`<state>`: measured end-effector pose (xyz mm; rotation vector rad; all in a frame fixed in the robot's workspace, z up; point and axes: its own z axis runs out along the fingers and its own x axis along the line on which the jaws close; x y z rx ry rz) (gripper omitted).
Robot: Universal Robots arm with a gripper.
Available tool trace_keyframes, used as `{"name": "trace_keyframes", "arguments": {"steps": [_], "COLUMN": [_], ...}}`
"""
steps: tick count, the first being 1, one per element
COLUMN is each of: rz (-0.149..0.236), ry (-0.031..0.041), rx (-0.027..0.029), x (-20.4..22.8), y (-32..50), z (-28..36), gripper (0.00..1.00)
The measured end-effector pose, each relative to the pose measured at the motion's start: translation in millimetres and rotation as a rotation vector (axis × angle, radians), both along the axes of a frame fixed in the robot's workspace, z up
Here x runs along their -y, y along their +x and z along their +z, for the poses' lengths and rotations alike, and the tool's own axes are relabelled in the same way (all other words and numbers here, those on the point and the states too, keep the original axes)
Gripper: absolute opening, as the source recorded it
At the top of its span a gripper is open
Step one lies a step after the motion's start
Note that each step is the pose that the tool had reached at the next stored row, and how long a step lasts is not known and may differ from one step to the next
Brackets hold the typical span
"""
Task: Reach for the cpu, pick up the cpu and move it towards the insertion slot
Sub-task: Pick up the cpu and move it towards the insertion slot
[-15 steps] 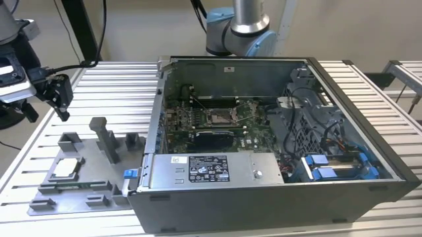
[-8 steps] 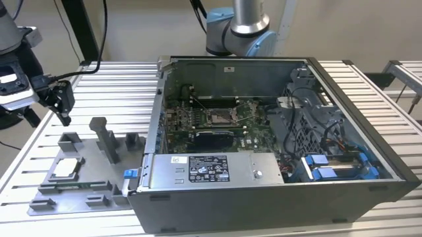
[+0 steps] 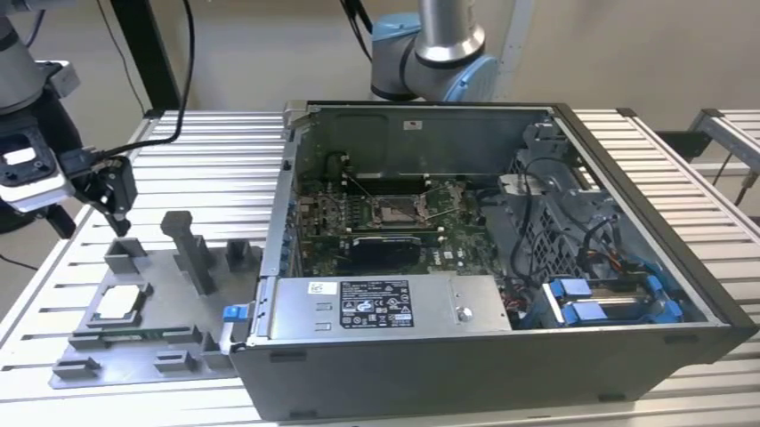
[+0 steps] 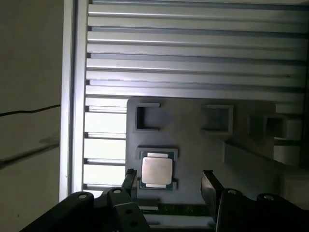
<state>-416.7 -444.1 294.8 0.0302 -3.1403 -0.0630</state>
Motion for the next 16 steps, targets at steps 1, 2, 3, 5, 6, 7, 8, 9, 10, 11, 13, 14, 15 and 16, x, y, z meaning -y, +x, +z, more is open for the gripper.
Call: {"name": "trace_keyframes", "arguments": {"steps": [1, 2, 3, 5, 6, 7, 8, 9, 10, 11, 13, 14, 15, 16], "rz": [0.0, 0.0, 0.0, -0.001, -0.001, -0.001, -0.001, -0.001, -0.001, -0.001, -0.001, -0.002, -0.002, -0.002], "ry": [-0.0001, 0.0, 0.0001, 0.0, 0.0, 0.0, 0.0, 0.0, 0.0001, 0.0, 0.0, 0.0, 0.0, 0.0001], "rx": [0.0, 0.0, 0.0002, 0.0001, 0.0001, 0.0001, 0.0001, 0.0, 0.0002, 0.0001, 0.0, 0.0, 0.0001, 0.0001], "x": [0.6, 1.2, 1.8, 2.5, 2.9, 3.3, 3.5, 3.7, 3.9, 4.1, 4.4, 4.7, 4.9, 5.2], "y": [-0.1, -0.3, -0.4, -0.7, -0.8, -1.0, -1.2, -1.4, -1.6, -1.8, -2.1, -2.3, -2.4, -2.4], "z": [-1.6, -3.2, -5.1, -8.4, -10.2, -12.0, -14.0, -15.6, -17.5, -19.3, -22.9, -24.8, -26.7, -28.5], "gripper": [1.0, 1.0, 1.0, 1.0, 1.0, 1.0, 1.0, 1.0, 1.0, 1.0, 1.0, 1.0, 1.0, 1.0]}}
